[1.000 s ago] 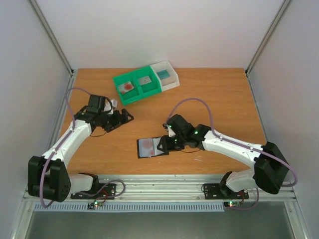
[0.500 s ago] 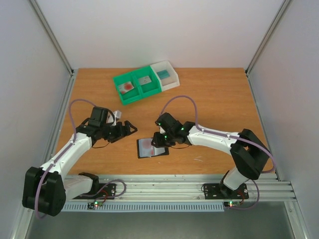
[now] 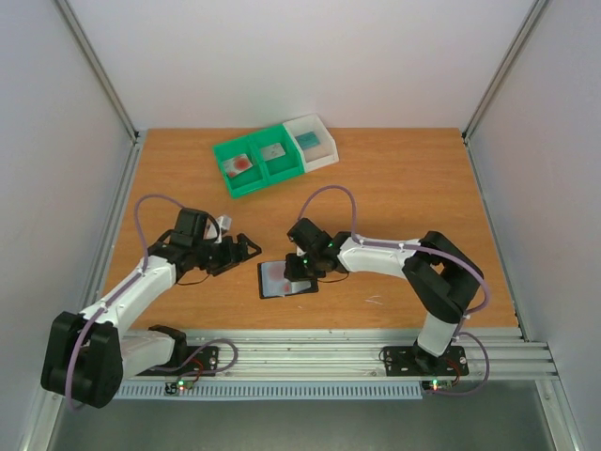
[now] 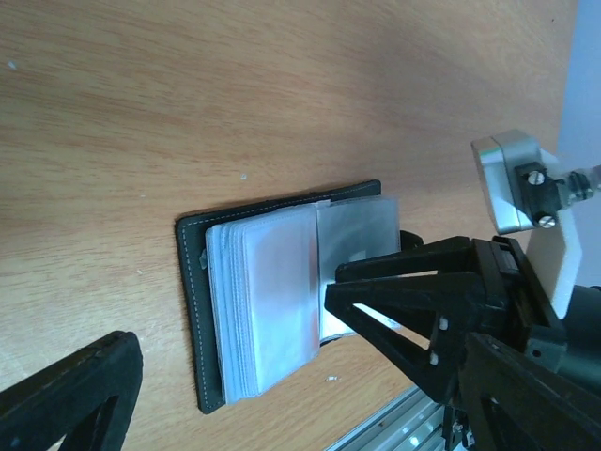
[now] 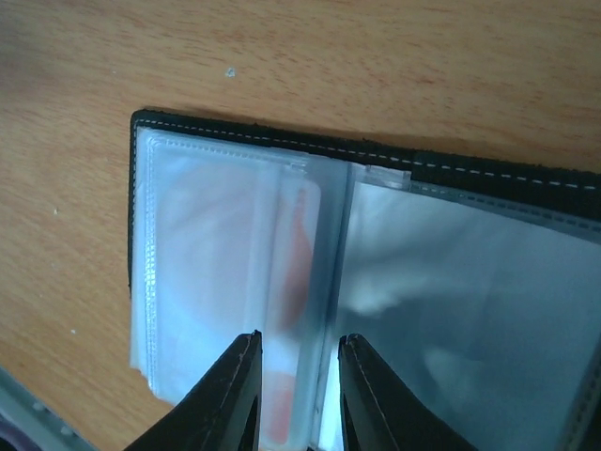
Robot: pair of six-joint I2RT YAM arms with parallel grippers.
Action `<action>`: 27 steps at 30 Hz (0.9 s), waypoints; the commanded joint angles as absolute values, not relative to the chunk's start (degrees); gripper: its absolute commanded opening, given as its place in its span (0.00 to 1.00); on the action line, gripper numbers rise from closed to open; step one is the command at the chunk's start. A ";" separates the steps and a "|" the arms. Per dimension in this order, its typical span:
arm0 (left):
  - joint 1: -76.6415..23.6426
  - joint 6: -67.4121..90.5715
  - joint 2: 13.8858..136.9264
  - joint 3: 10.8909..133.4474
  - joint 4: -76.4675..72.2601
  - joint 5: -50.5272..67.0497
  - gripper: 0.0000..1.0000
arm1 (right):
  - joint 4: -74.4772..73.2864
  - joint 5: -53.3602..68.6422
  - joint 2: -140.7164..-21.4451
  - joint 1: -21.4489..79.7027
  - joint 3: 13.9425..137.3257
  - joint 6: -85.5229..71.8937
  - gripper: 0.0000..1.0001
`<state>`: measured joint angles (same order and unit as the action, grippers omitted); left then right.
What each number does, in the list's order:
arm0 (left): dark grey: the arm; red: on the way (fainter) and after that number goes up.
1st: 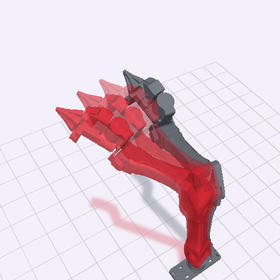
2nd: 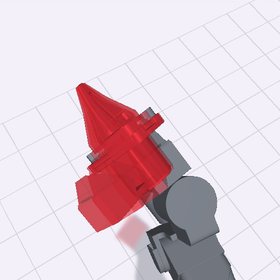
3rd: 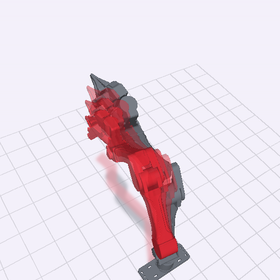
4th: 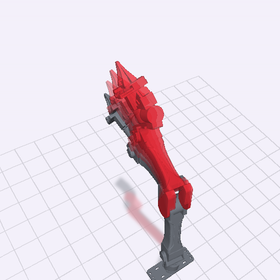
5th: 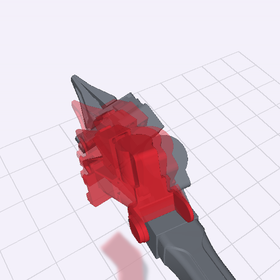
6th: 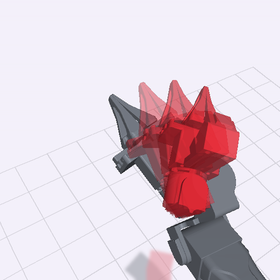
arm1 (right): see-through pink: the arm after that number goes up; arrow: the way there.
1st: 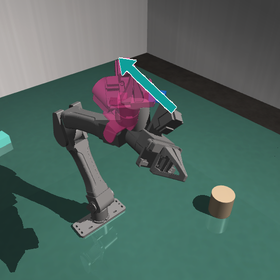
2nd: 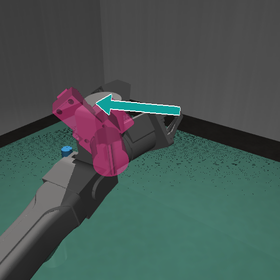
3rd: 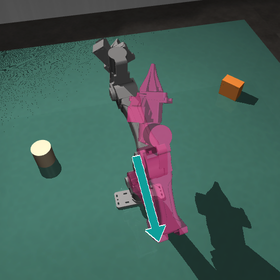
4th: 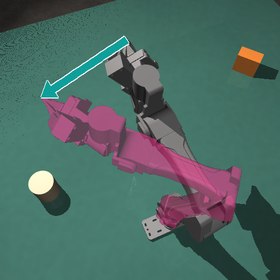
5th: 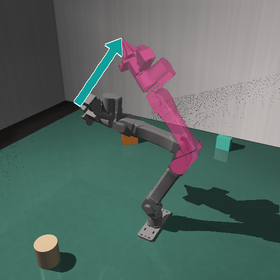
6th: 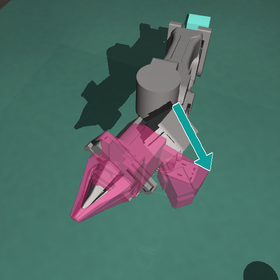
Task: Take the credit cards out of the card holder
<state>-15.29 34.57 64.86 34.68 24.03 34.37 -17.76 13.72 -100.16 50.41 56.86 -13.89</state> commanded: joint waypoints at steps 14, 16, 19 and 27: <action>-16.56 38.15 68.15 31.89 14.81 36.80 0.92 | -11.94 12.98 -103.79 49.73 55.05 -14.70 0.14; -16.72 38.83 68.75 31.33 13.37 37.29 0.93 | -10.97 12.96 -103.73 49.70 54.13 -15.05 0.11; -16.96 40.14 69.39 30.60 11.22 37.69 0.93 | -9.81 12.84 -103.37 49.51 52.79 -15.48 0.08; -17.50 43.75 70.99 29.16 5.00 40.05 0.93 | -5.97 15.12 -103.49 48.04 49.67 -17.59 0.06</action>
<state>-17.02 41.28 70.24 30.30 11.79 37.54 -7.22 15.46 -102.50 48.80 52.25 -15.88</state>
